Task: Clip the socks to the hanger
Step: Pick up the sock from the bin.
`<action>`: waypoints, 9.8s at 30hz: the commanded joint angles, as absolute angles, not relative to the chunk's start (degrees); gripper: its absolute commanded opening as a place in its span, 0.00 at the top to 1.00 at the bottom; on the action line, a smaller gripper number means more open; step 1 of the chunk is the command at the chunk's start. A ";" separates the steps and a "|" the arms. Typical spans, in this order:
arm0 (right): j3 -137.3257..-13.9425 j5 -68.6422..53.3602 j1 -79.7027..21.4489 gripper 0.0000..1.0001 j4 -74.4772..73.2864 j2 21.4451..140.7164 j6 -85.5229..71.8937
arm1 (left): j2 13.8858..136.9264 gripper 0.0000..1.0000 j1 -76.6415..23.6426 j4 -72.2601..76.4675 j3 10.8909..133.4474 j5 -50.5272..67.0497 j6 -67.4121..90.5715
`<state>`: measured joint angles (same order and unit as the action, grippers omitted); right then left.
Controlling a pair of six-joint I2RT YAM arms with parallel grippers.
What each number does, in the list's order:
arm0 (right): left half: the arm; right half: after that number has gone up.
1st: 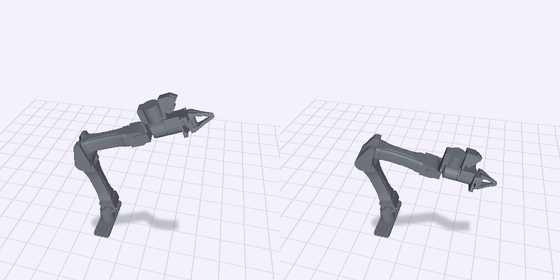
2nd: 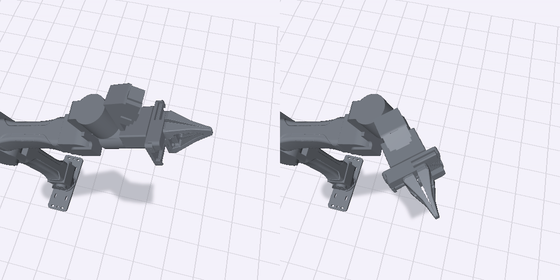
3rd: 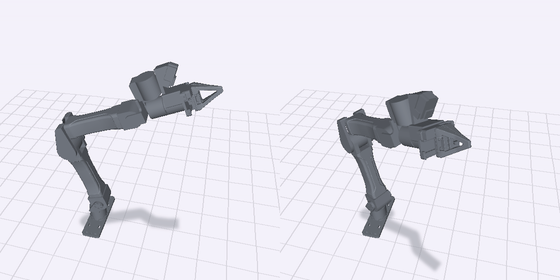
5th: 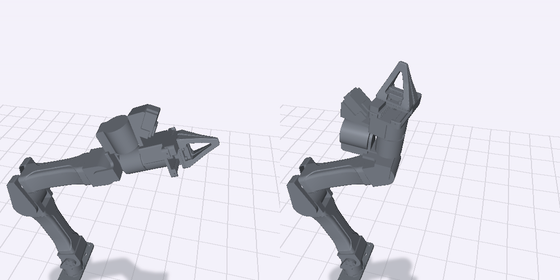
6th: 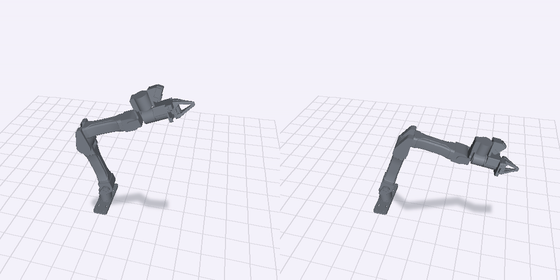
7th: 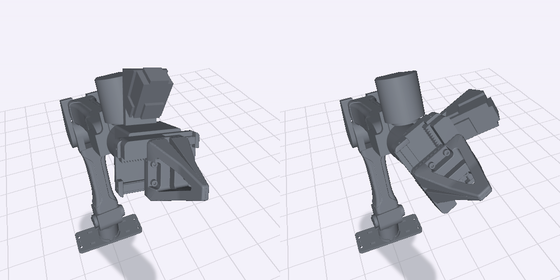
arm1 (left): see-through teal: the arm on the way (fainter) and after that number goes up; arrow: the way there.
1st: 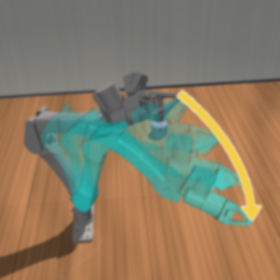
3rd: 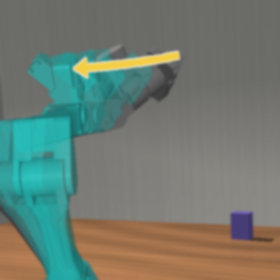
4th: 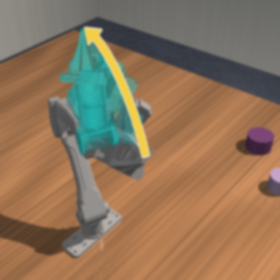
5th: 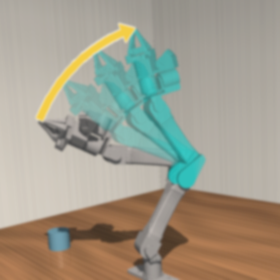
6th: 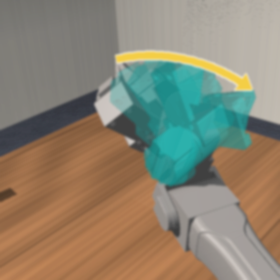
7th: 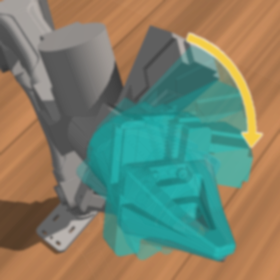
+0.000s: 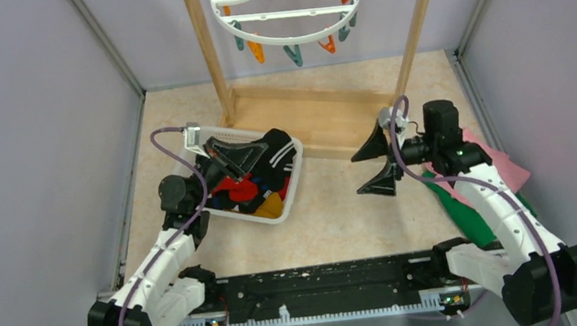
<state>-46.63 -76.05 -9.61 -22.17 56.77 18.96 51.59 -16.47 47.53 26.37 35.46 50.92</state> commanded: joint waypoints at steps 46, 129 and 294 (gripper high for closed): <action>-40.17 -68.43 -22.22 1.00 35.23 62.66 -46.49 | 28.76 0.19 -37.19 39.44 17.72 36.95 4.91; -45.75 -58.37 -26.92 0.27 -18.50 53.79 41.29 | 69.13 1.00 -46.76 46.30 31.26 21.17 60.57; -51.72 -76.27 -24.43 1.00 -41.22 55.80 53.17 | 75.83 1.00 -55.99 102.62 19.38 28.19 18.26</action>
<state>-51.77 -75.09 -23.86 -42.81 55.92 52.86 76.25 -55.64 84.86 17.45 27.49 17.82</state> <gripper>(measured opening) 0.013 0.184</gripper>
